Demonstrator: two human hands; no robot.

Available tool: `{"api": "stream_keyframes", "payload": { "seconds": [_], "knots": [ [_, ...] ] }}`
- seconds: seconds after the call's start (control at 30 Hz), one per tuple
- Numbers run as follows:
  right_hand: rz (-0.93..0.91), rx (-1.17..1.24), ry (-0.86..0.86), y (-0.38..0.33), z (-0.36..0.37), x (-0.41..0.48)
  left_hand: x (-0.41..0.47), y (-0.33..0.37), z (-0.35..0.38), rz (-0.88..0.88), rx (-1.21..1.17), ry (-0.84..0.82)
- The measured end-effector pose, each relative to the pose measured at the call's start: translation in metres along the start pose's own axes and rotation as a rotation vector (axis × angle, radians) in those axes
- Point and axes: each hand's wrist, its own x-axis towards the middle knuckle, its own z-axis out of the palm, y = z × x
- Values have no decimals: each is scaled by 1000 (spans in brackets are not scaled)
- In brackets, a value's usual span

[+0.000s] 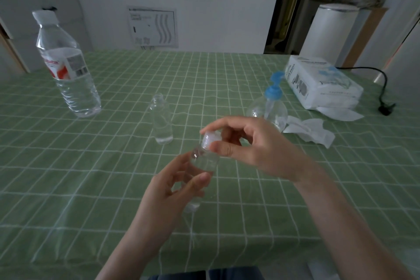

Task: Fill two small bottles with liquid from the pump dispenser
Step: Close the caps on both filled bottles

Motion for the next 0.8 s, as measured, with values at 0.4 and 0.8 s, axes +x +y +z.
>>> {"api": "stream_keyframes", "payload": {
  "seconds": [0.4, 0.8],
  "knots": [
    [24, -2, 37, -5, 9, 3, -2, 3, 2, 11, -45, 1],
    [73, 25, 61, 11, 1, 18, 26, 4, 1, 16, 183, 120]
  ]
}}
